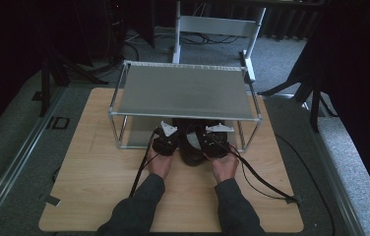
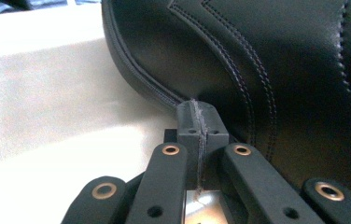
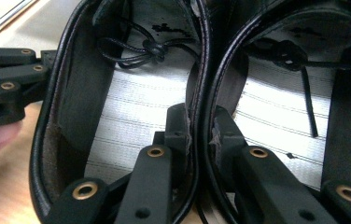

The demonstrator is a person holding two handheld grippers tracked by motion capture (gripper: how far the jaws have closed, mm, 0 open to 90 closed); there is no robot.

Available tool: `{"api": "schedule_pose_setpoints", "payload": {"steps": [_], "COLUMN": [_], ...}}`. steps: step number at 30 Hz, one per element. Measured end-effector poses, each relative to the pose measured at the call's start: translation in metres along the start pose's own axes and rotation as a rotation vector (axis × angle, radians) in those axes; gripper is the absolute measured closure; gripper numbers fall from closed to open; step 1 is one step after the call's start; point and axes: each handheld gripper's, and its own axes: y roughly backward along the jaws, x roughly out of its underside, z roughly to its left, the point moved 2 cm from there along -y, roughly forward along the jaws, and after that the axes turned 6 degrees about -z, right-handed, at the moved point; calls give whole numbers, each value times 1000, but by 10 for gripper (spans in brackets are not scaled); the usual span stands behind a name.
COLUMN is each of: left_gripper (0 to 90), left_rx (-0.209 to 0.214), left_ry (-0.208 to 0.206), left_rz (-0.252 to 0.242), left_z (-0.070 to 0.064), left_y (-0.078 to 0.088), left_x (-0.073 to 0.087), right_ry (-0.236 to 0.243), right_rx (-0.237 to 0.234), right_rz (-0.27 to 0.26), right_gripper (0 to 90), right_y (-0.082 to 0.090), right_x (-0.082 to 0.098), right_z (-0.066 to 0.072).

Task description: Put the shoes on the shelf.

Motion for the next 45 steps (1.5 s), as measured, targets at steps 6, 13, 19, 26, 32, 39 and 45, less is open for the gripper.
{"api": "schedule_pose_setpoints", "payload": {"steps": [6,13,19,26,32,39,45], "left_gripper": [900,900,900,900,900,900,895], "left_rx": [-58,-107,-123,-174,-175,-137,-113], "left_ry": [2,29,45,43,52,40,12], "left_rz": [-46,-97,-110,-100,-89,-28,14], "left_z": [-3,-4,-11,-16,-16,-10,-11], "left_y": [-11,-18,-26,-36,-40,-45,-51], "left_x": [4,2,1,-1,0,-1,2], "right_ry": [9,-5,2,-2,-9,6,24], "right_rx": [52,74,118,139,144,137,161], "right_rz": [-39,-75,-91,-113,-124,-143,-217], "right_gripper": [800,799,798,796,784,713,576], "right_y": [-7,-13,-12,-17,-21,-23,-24], "right_x": [-2,-7,-8,-8,-9,-10,-12], "right_z": [3,4,2,0,-3,-4,-8]}}
